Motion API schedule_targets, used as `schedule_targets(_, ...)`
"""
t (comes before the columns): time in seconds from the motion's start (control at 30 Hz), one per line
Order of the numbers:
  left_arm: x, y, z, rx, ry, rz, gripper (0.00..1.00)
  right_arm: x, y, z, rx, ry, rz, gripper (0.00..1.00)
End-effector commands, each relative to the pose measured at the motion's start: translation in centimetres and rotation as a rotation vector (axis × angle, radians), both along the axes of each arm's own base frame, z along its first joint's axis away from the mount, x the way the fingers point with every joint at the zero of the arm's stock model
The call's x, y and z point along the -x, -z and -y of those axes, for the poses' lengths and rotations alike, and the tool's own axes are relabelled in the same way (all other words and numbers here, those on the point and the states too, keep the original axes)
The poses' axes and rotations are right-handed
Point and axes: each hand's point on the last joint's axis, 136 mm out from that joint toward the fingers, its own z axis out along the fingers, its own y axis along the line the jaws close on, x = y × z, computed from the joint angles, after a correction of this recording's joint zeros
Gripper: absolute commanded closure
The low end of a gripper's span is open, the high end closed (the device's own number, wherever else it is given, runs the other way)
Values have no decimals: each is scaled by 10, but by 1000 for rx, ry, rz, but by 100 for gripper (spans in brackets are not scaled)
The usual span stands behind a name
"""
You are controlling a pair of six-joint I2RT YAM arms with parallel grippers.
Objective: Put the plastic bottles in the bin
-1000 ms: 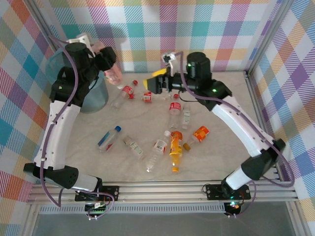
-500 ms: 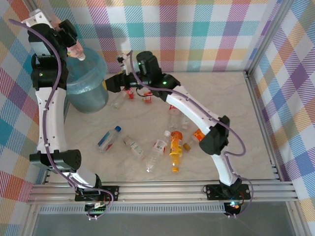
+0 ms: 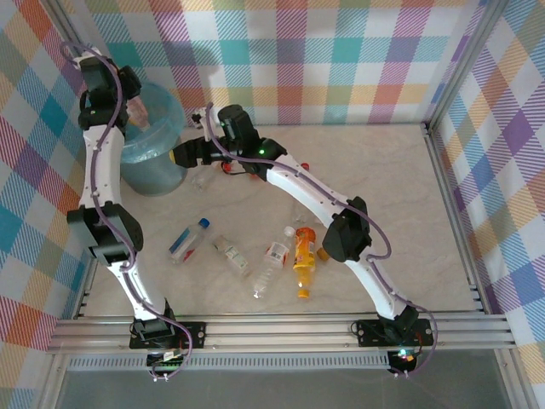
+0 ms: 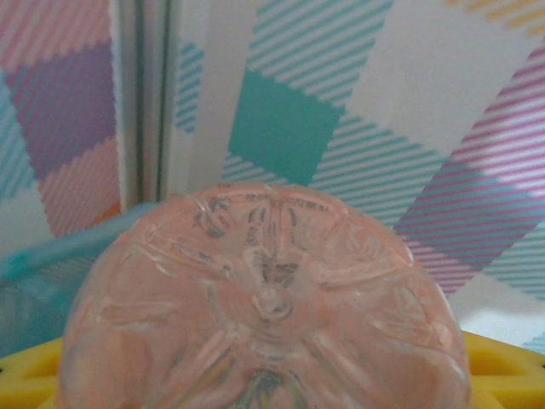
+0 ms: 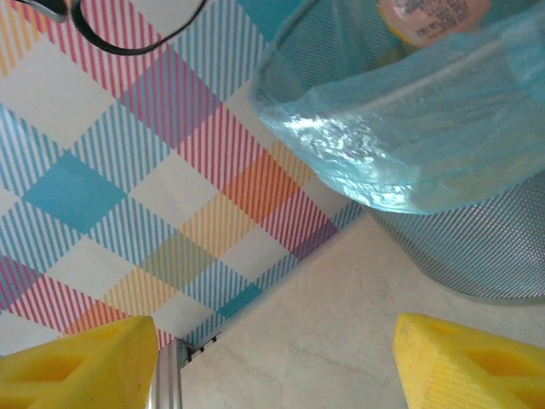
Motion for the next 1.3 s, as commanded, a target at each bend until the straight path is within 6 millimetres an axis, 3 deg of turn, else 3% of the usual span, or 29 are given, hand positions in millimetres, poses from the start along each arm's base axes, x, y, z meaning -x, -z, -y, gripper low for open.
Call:
schedule_targets(0.0,-9,7,2,42,32,12,34,1,-12,-1,-26,2,14,27)
schedule_targets(0.13,-21,48,8,81,76,-84,33,3,-1,1,8,2,-18,27)
schedule_targets(0.3,-23,84,11,98,96,-197,28,4,11,3,25,7,-43,27)
schedule_targets(0.4,-22,96,11,92,101,-239,24,4,13,3,27,7,-50,27)
schedule_targets(0.5,-20,95,10,82,98,-250,16,5,9,4,24,11,-47,27)
schedule_targets(0.7,-15,60,8,55,88,-215,6,7,-8,11,21,24,-22,27)
schedule_targets(0.9,10,-4,13,34,94,-143,7,24,-29,38,98,34,13,25)
schedule_targets(1.1,59,-57,37,37,150,-69,9,43,-31,100,255,108,-2,23)
schedule_targets(1.23,93,-71,76,9,247,-44,10,50,-9,163,347,211,-74,23)
schedule_targets(1.27,101,-70,90,-4,277,-46,10,51,4,182,384,246,-102,23)
